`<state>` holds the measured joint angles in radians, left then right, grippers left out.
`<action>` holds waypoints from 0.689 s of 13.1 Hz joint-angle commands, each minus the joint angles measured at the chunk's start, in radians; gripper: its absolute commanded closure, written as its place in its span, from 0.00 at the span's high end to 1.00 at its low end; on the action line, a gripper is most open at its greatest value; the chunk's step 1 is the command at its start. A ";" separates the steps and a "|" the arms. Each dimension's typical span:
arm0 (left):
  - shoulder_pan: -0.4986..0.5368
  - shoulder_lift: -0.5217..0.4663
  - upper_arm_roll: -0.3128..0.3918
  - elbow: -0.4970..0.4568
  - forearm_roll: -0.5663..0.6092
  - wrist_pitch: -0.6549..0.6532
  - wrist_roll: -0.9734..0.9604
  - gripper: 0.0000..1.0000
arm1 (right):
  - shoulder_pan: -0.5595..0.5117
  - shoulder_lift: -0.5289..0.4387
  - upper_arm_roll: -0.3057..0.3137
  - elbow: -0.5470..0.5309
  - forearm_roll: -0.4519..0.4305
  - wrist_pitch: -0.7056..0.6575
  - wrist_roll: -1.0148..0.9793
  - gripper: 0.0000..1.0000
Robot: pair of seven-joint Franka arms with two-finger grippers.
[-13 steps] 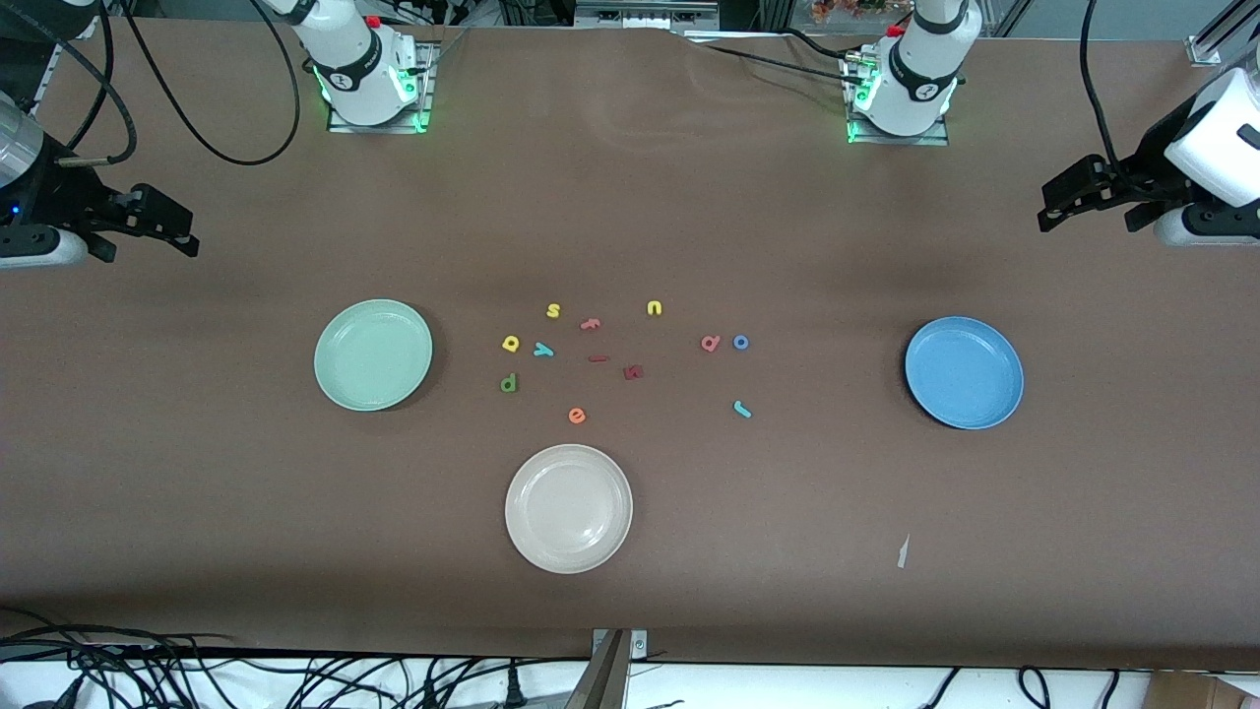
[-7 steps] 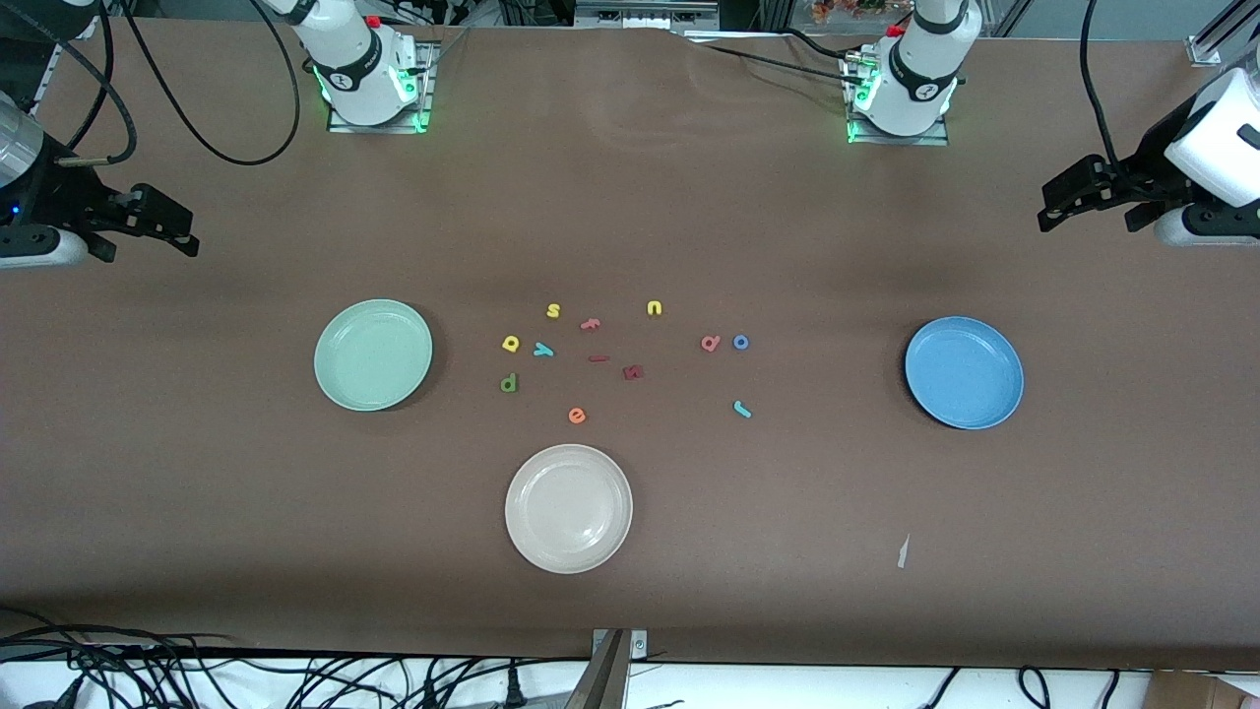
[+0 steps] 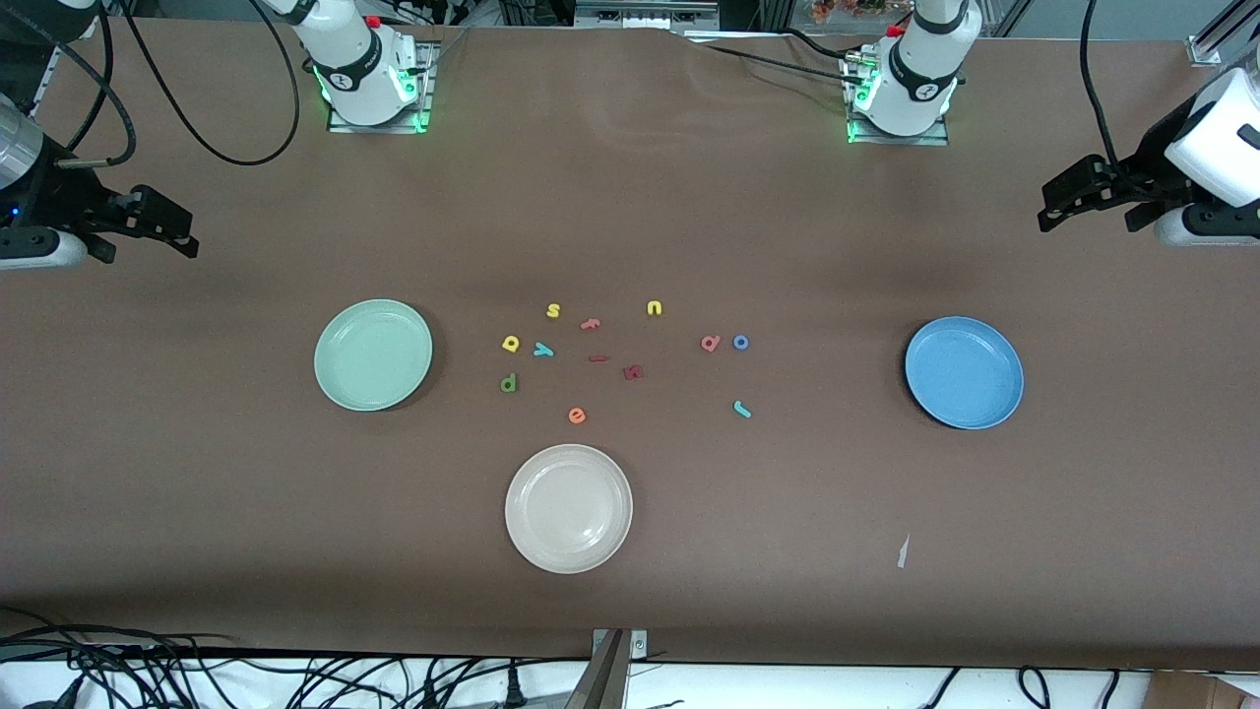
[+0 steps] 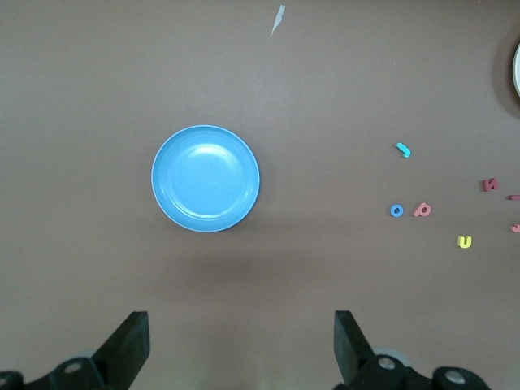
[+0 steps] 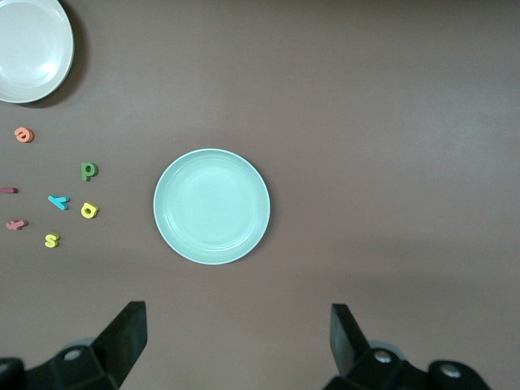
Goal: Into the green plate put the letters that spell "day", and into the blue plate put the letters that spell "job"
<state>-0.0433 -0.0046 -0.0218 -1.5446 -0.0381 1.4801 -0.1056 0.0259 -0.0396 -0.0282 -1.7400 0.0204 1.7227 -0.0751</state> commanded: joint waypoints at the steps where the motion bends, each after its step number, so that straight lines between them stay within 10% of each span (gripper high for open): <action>1: 0.010 0.008 -0.003 0.020 -0.022 -0.015 0.003 1.00 | -0.003 0.004 -0.001 0.016 -0.005 -0.006 -0.005 1.00; 9: 0.011 0.008 -0.003 0.020 -0.022 -0.015 0.003 1.00 | 0.000 0.006 -0.013 0.014 0.000 -0.003 -0.011 1.00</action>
